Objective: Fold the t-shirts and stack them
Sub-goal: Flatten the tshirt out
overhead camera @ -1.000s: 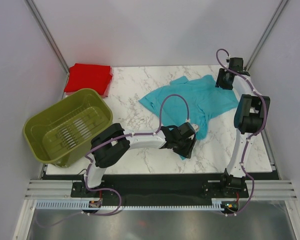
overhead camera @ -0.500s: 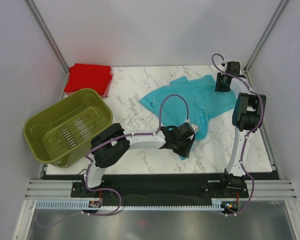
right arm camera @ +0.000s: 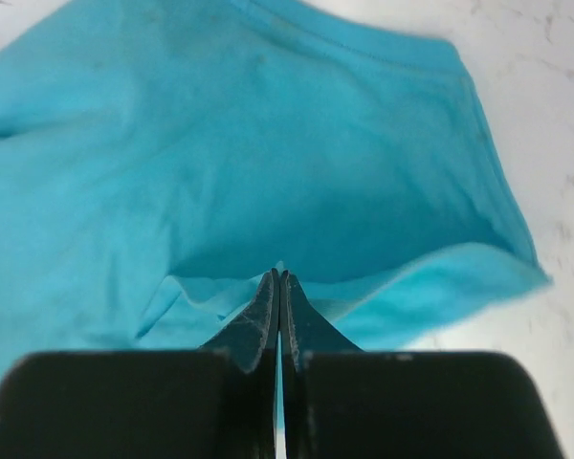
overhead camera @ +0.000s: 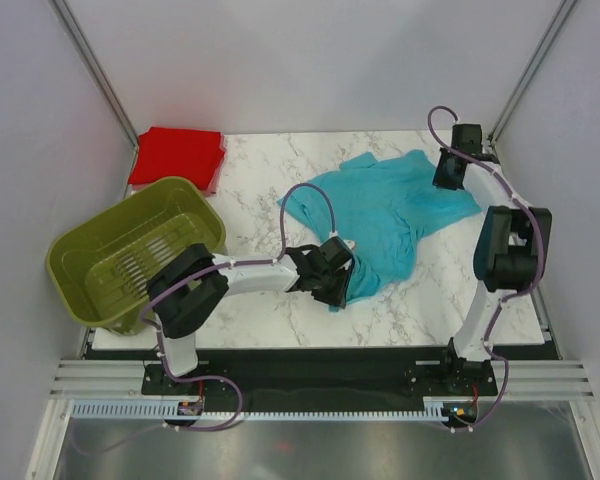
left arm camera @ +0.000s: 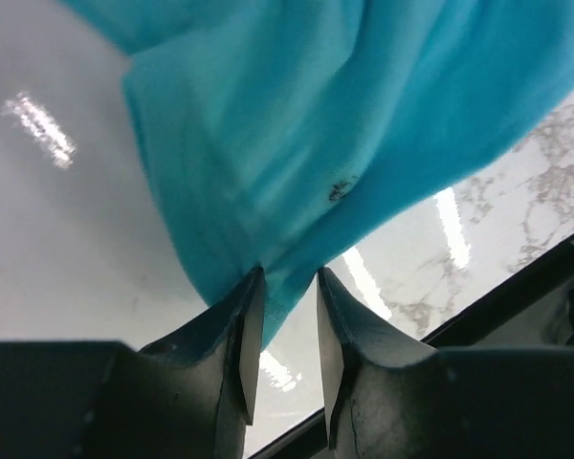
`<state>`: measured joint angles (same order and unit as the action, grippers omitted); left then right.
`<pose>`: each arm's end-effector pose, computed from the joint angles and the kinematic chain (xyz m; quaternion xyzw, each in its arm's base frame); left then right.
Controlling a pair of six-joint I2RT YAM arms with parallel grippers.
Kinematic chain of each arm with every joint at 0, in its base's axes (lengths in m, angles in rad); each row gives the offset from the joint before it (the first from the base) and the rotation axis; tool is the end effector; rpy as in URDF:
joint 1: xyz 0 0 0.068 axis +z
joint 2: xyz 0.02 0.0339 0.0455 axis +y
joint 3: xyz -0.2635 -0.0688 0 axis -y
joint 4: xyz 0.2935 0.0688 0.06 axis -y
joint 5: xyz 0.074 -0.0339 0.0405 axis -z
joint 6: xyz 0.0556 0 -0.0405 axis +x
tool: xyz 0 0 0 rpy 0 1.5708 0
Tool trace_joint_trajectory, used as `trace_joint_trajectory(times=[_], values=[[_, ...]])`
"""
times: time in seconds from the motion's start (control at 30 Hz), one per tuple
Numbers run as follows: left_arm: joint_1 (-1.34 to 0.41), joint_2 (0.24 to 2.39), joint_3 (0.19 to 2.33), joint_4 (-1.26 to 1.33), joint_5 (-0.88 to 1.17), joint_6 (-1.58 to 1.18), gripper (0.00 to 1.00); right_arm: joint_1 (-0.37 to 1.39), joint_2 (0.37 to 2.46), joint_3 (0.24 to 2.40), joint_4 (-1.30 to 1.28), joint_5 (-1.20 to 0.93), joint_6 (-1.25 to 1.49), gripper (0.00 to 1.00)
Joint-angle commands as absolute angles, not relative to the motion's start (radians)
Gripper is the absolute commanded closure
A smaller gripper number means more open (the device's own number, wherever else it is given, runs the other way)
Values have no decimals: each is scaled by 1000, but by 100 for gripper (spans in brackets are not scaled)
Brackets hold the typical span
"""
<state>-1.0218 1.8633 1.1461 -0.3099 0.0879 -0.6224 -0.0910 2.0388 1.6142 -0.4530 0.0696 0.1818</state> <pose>0.2169 -0.3639 0.1074 0.2025 0.9409 -0.2253 0.1516 0.5113 -0.0505 0.1828 0.1395 0.9296 -0.0173 0.3406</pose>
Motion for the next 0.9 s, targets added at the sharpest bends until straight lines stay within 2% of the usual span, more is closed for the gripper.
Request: trace_joint_trajectory(times=[0.0, 0.1, 0.13, 0.23, 0.33, 0.47, 0.87], values=[[-999, 1772, 1079, -377, 12, -620, 64, -34, 1804, 1478, -491, 141, 336, 100], [-994, 1671, 1052, -399, 3, -569, 58, 26, 1640, 1269, -465, 135, 409, 100], [-994, 1640, 1046, -403, 3, -552, 53, 40, 1603, 1179, -459, 146, 419, 100], [-996, 1525, 1017, -408, 11, -488, 44, 58, 1500, 1079, -448, 176, 416, 100], [-996, 1436, 993, -407, 3, -436, 42, 57, 1442, 1049, -456, 206, 397, 100], [-1000, 1434, 997, -400, 23, -318, 43, 57, 1375, 1035, -456, 187, 402, 100], [-1118, 1698, 1077, -376, -57, -74, 52, 57, 1332, 1058, -457, 68, 416, 100]])
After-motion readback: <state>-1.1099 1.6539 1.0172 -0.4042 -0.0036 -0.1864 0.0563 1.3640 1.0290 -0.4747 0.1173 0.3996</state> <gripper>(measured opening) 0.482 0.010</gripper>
